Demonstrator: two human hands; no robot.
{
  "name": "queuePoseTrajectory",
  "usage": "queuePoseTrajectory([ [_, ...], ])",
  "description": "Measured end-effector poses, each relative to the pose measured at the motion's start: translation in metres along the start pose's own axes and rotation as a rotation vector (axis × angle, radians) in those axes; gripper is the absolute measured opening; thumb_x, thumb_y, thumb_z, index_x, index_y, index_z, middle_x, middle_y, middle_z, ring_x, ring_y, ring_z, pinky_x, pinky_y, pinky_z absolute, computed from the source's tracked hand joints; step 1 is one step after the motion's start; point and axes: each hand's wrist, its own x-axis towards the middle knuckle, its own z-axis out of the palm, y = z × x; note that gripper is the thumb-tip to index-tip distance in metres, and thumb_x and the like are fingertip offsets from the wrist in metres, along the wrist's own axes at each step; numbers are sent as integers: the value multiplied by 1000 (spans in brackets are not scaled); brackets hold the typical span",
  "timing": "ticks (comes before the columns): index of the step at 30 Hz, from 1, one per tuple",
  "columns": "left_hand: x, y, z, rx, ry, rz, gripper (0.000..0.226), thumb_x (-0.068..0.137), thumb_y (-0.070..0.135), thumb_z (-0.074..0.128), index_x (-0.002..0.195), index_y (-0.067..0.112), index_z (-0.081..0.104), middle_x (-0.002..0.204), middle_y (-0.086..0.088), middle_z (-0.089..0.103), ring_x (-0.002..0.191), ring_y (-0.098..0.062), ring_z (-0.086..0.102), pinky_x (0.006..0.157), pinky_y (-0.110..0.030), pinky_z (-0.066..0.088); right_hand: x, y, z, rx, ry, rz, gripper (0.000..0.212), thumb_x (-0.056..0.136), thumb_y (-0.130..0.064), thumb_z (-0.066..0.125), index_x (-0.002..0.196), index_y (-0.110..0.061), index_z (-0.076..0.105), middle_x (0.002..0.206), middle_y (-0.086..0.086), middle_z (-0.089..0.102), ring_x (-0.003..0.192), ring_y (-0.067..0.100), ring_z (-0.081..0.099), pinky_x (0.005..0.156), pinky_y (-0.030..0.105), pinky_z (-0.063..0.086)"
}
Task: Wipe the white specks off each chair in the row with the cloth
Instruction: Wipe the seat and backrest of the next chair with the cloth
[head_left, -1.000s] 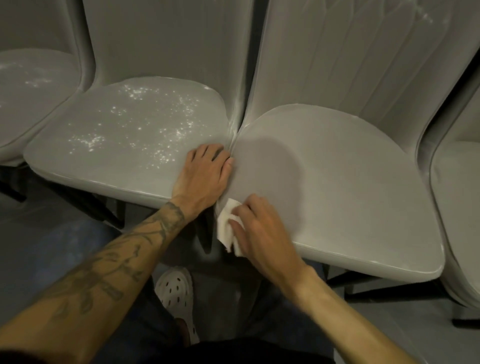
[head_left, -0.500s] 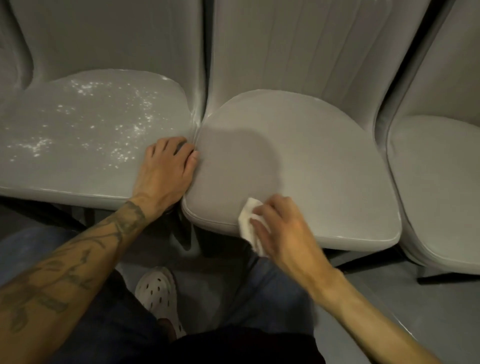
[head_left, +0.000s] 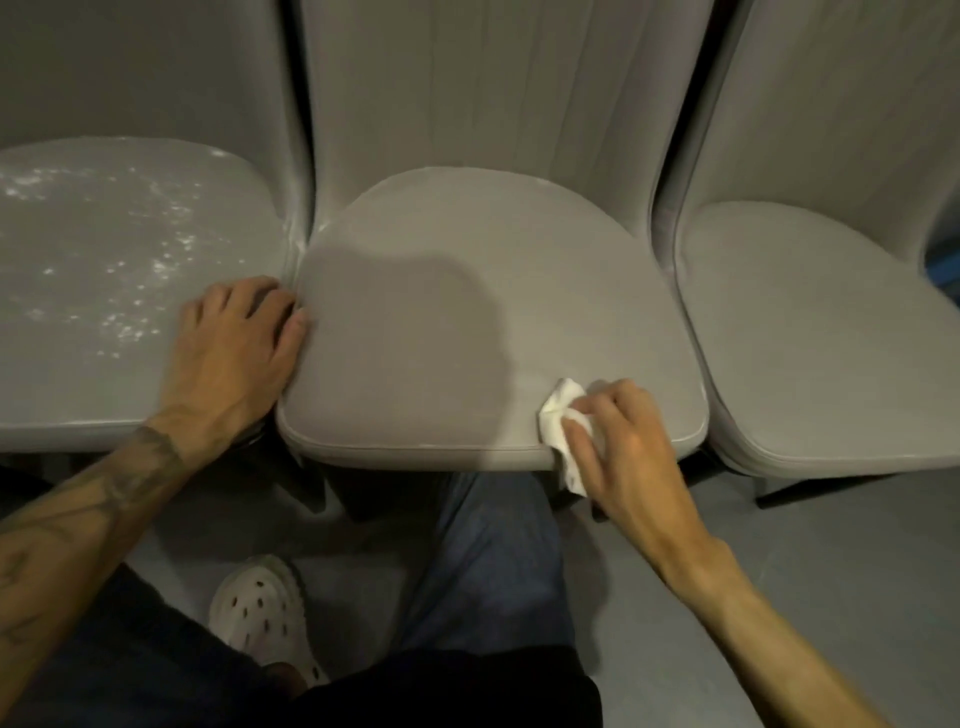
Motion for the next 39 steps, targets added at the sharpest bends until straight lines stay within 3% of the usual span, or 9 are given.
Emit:
queuePoseTrajectory([
  [6,-2,3,-6,-8,-13,5,50,108,47,32,125,11,63,135,-16,57,118,-41,48,97,-56,39,9,-45,35,68,-6,-9,15,100,-20,56,108,-9,63,106,3,50,96,24,49,85,42,44],
  [9,-3,6,-11,-17,-36,-10,53,106,50,31,127,11,62,137,-17,56,120,-42,48,98,-57,39,-4,-6,10,4,-33,-41,15,100,-21,56,110,-10,61,109,3,48,97,26,50,87,46,45],
  [13,-4,12,-18,-30,-57,-17,57,106,52,30,128,10,61,137,-20,56,118,-45,48,97,-59,39,-19,44,-25,-60,99,185,16,100,-23,55,101,-8,61,103,-3,43,93,19,47,84,44,46],
  [18,-6,17,-23,-23,-84,-41,54,106,49,30,129,10,60,138,-19,55,120,-44,47,97,-60,39,-10,7,5,13,87,144,15,101,-22,54,99,-7,58,103,0,45,93,20,47,82,40,45],
  [21,-7,15,-20,-57,-116,-81,56,108,49,28,132,8,58,138,-19,52,126,-43,45,103,-63,38,-12,28,-7,-11,54,104,13,101,-23,54,102,-10,59,103,-2,45,92,19,47,83,38,44],
  [29,-4,-9,-8,-79,-163,-7,63,108,56,14,145,15,44,147,-14,48,135,-42,43,108,-64,37,21,100,-28,-153,192,393,23,98,-25,56,99,-3,62,96,6,49,85,23,50,75,40,48],
  [32,-5,-10,-4,-106,-128,-72,48,110,48,29,138,15,51,142,-14,49,133,-44,42,108,-66,36,33,101,-29,-172,175,417,23,99,-25,56,100,-3,62,98,7,51,84,22,51,75,41,51],
  [36,-5,0,-8,-160,-196,-110,59,108,55,21,137,14,52,140,-17,52,129,-45,46,109,-62,38,-12,84,-32,-167,176,409,20,99,-25,54,100,-5,59,97,2,47,83,17,47,71,32,45],
  [39,-3,13,-16,-204,-186,-125,48,110,50,24,134,26,57,137,-23,53,128,-45,47,111,-59,36,8,99,-26,-180,201,399,20,99,-24,56,92,-5,59,93,4,49,79,19,48,70,38,49],
])
